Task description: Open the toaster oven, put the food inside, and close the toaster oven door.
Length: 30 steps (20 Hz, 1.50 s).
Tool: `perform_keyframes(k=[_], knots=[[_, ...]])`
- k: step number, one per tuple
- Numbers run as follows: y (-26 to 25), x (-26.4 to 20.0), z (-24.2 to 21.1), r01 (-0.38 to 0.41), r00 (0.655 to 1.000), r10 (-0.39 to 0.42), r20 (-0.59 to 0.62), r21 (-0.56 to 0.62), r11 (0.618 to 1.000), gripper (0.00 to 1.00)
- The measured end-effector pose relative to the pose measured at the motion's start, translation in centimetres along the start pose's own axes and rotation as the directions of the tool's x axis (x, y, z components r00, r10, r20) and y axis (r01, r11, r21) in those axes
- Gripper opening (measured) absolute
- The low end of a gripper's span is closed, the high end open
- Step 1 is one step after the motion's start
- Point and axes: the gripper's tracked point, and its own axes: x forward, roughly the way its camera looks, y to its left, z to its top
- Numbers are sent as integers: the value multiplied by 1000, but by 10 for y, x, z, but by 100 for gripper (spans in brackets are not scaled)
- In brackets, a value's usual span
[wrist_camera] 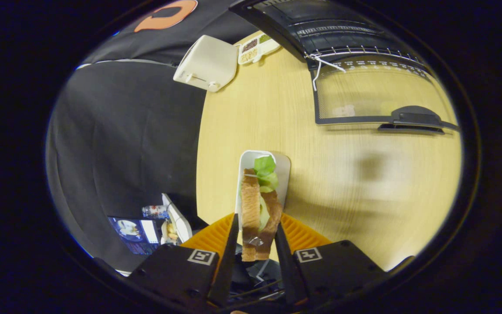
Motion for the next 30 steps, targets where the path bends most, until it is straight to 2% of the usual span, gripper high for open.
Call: perform_keyframes(k=[1,5,13,19,25,30], knots=[[0,0,-1,-1,1000,1,-3,9,1000,44],[7,-12,-2,-7,1000,7,1,-1,1000,37],[42,-60,-3,-82,994,83,77,-10,997,36],[46,-109,1,-119,976,123,178,-31,992,36],[8,-160,24,-130,936,116,332,21,991,36],[-28,-193,55,-191,861,111,496,114,975,36]])
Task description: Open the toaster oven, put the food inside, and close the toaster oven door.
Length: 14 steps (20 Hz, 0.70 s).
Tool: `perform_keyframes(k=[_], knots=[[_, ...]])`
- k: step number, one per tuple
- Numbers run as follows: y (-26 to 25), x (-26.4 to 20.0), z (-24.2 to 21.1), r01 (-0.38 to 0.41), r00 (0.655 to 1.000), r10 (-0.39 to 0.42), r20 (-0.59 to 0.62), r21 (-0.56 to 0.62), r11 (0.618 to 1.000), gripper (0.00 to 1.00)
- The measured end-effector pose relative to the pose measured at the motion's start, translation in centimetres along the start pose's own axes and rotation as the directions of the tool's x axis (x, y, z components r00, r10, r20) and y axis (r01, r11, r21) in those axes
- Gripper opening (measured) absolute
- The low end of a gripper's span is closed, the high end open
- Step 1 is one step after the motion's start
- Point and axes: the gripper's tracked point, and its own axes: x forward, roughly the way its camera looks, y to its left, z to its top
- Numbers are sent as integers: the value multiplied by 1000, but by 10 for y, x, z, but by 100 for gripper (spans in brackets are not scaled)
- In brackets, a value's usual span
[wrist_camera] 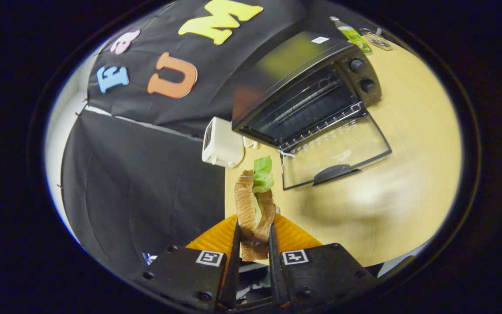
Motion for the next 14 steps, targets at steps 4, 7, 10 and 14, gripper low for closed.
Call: perform_keyframes(k=[4,7,10,14], knots=[[-15,13,41,-43,990,31,137,89,995,36],[-27,25,78,-83,969,45,244,148,985,36],[-49,46,99,-113,952,33,305,247,962,36],[-61,72,131,-207,904,56,425,317,926,35]])
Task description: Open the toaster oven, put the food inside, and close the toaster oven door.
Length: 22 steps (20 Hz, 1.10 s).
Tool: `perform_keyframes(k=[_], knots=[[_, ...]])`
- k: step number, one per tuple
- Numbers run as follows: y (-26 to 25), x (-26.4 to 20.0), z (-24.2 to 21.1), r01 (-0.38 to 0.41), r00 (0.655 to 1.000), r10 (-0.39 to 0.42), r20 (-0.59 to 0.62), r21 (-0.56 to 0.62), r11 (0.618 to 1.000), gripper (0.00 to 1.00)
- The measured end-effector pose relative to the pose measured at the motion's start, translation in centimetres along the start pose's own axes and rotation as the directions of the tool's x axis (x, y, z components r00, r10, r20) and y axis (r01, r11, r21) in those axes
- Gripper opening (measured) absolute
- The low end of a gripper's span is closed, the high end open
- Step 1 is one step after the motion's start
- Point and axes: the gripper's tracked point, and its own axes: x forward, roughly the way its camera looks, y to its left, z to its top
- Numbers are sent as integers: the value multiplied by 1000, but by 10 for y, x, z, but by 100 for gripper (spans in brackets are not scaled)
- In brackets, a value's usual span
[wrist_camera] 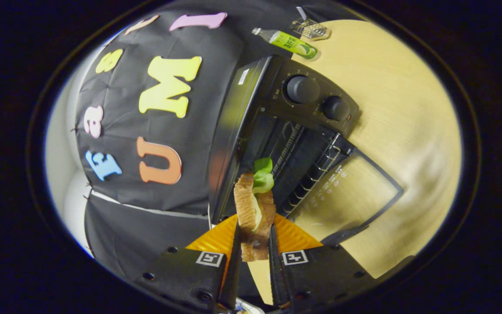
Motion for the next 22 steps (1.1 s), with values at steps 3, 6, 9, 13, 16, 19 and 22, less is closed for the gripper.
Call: perform_keyframes(k=[3,6,9,13,16,19,22], knots=[[-17,27,13,27,997,-30,69,42,999,36],[-17,47,16,14,993,-23,118,76,997,36],[-19,69,24,-1,983,-17,182,98,995,37],[-23,89,26,19,978,-37,205,91,996,43],[-20,95,17,42,985,-51,162,59,997,59],[-21,96,3,118,989,-115,97,-26,993,79],[-22,94,4,180,982,-174,76,-81,980,84]])
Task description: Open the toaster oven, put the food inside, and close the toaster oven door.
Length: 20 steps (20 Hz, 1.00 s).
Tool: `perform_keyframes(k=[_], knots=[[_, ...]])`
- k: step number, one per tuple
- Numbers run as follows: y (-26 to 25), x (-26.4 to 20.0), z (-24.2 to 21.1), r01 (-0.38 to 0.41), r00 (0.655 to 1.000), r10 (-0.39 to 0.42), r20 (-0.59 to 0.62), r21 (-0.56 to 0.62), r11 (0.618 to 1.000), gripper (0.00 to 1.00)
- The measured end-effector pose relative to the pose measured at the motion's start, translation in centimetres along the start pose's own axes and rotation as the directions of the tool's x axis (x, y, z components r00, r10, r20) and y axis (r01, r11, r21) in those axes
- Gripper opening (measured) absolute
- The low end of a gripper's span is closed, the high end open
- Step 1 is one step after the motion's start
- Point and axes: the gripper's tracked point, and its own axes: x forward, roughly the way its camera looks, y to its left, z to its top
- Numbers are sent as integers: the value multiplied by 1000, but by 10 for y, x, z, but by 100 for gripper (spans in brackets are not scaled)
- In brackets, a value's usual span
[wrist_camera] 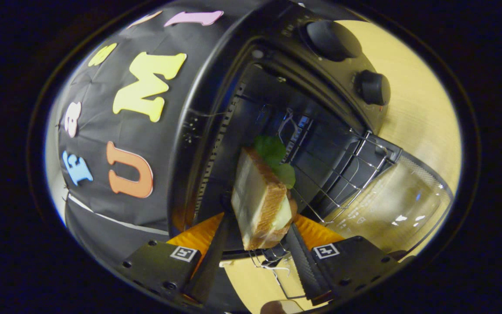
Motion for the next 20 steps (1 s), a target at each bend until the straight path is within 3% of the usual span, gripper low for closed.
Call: perform_keyframes(k=[4,7,13,17,20], knots=[[-8,-13,-8,92,995,-95,-25,-114,989,93],[-15,-22,-11,157,986,-167,-29,-219,963,93],[0,-55,-18,157,984,-176,-32,-315,936,93],[8,-90,-30,151,983,-183,-20,-481,864,94],[14,-124,-39,147,984,-180,10,-624,768,97]])
